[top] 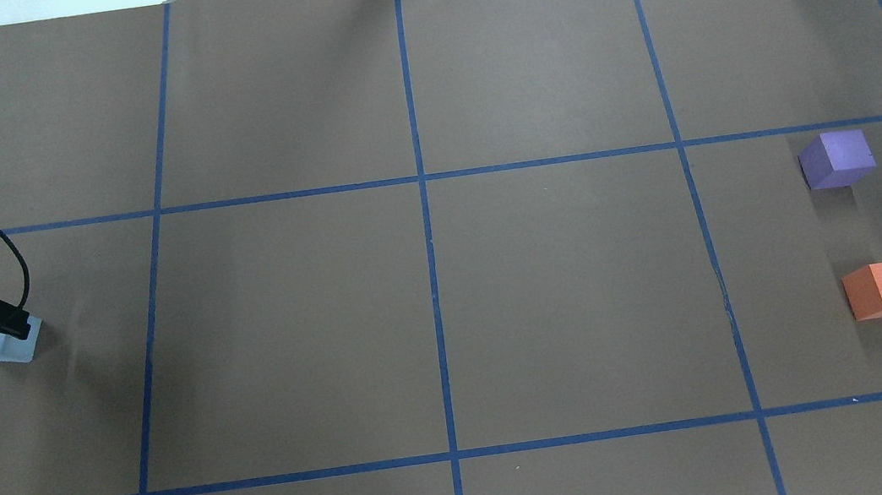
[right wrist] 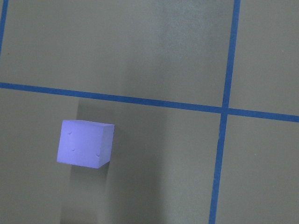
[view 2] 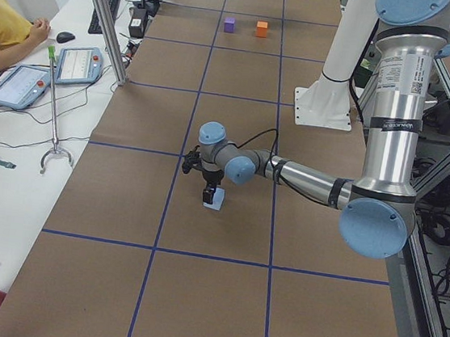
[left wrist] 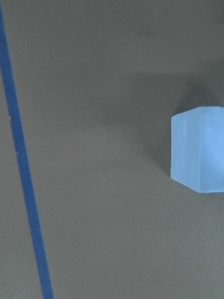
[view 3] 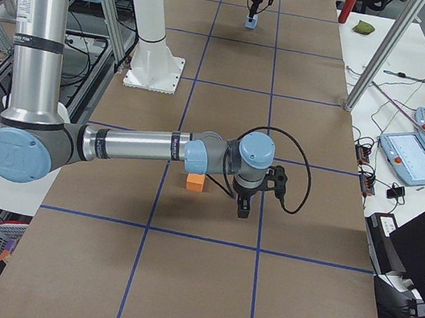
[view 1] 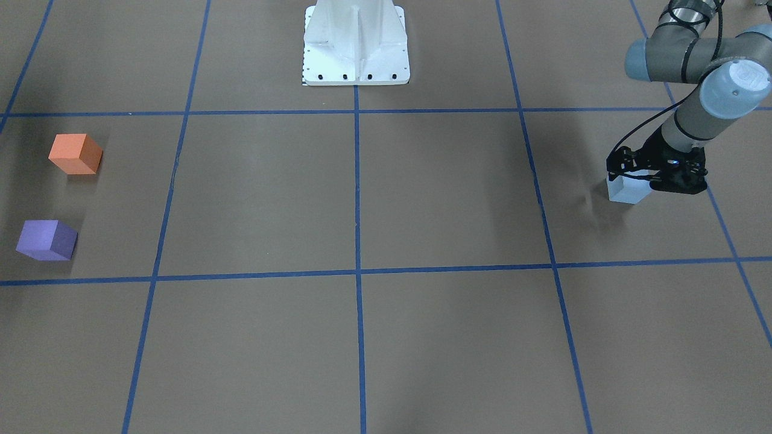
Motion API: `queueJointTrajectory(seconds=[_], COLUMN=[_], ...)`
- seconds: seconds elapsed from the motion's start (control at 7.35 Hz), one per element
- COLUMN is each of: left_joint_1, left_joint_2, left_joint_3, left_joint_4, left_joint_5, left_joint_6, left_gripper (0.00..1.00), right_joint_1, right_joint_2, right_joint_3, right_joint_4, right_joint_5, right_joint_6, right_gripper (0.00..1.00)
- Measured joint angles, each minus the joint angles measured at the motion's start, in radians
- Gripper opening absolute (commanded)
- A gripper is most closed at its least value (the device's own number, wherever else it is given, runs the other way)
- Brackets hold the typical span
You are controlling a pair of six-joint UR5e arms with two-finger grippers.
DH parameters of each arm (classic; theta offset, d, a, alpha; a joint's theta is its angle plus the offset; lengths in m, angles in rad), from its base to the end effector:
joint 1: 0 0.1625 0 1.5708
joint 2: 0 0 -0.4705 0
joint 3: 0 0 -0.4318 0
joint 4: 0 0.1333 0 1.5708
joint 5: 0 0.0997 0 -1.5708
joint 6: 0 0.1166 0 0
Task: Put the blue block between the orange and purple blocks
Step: 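Lower the left gripper onto the light blue cube and grasp it, then carry the light blue cube with the left gripper toward the table center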
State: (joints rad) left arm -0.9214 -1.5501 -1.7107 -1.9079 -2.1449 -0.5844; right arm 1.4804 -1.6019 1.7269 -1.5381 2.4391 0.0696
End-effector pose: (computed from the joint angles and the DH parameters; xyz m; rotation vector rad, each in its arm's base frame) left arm 0.2778 -0.4817 0.6255 0.0356 0.7173 0.1931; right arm -0.0032 -0.5260 0.6377 0.0779 -0.8756 -0.0879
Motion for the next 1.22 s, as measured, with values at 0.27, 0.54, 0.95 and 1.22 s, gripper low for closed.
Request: queueJointTrajectory(seconds=[0.27,0.54,0.95,1.22], left_joint_1=[0.023,0.028,0.029,0.095], left_joint_2=[-0.029,-0.04,-0.142,-0.342], left_joint_3=[0.056,0.078,0.027,0.028], left_joint_4=[-0.025,-0.035,-0.023,-0.019], left_joint_5=[0.025,0.025,-0.075,-0.121], left_joint_6=[-0.005,-0.022,-0.177,-0.448], left_gripper=[0.01,0.0,0.0,0.0], right_joint_1=[-0.008,-0.01,-0.01,-0.01], right_joint_2=[-0.001,0.001,0.0,0.005], right_joint_3=[-0.007,-0.008,-0.011,-0.012], right_joint_4=[0.0,0.001,0.04,0.056], right_joint_5=[0.003,0.004,0.025,0.042], right_joint_6=[0.0,-0.001,0.003,0.001], right_gripper=[1.0,1.0,1.0,1.0])
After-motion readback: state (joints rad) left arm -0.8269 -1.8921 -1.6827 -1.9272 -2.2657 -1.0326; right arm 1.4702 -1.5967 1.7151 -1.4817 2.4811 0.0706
